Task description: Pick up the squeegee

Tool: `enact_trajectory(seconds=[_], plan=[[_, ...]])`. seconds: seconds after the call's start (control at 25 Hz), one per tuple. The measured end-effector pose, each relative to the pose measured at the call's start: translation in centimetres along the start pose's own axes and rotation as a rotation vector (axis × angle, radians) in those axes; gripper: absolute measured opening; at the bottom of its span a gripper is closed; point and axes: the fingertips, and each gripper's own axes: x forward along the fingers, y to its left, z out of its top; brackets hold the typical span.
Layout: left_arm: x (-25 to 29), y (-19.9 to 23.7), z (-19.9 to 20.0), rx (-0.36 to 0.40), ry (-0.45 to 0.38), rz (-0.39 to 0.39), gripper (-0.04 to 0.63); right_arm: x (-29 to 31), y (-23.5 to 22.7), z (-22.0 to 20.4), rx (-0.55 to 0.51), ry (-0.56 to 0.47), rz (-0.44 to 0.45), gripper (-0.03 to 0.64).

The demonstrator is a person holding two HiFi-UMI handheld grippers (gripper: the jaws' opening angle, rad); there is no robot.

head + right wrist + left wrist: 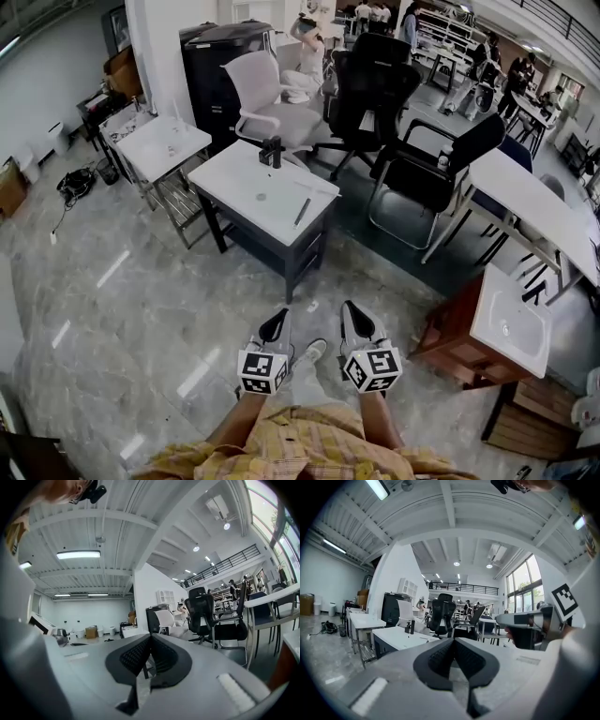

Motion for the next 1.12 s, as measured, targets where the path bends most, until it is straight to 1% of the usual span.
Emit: enact_trajectory(seconds=[0.08, 0.2, 0.36, 0.64, 0.92, 1.12], plan=[[2.9, 1.7, 0.8, 0.005, 0.007, -0.002, -0.002, 3.2, -1.5, 0.4, 0.011, -0.005, -0.006, -0.003], [7.8, 4.1, 2.0, -0.002, 0.019, -0.004, 0.0, 8.1, -3.7, 1.0, 0.013, 0.014, -0.006, -0.003], [14.4, 6.7, 4.4, -0.015, 0.021, -0.008, 0.0, 14.0, -6.4, 3.0, -0.013, 0.019, 0.011, -0.003], [25.3, 9.3, 7.3, -0.029, 0.027, -0.046, 0.0, 22.9, -12.9, 5.2, -0.015, 0.03, -0.01, -0.003], [32.8, 11.6, 9.1, -0.022, 0.031, -0.03, 0.0, 29.0, -17.2, 6.1, -0.013, 0.043, 0.005, -0.003], [36.0, 12.0, 10.0, 0.025, 0.047, -0.047, 0.0, 30.8, -19.5, 6.6, -0.026, 0.063, -0.007, -0.003]])
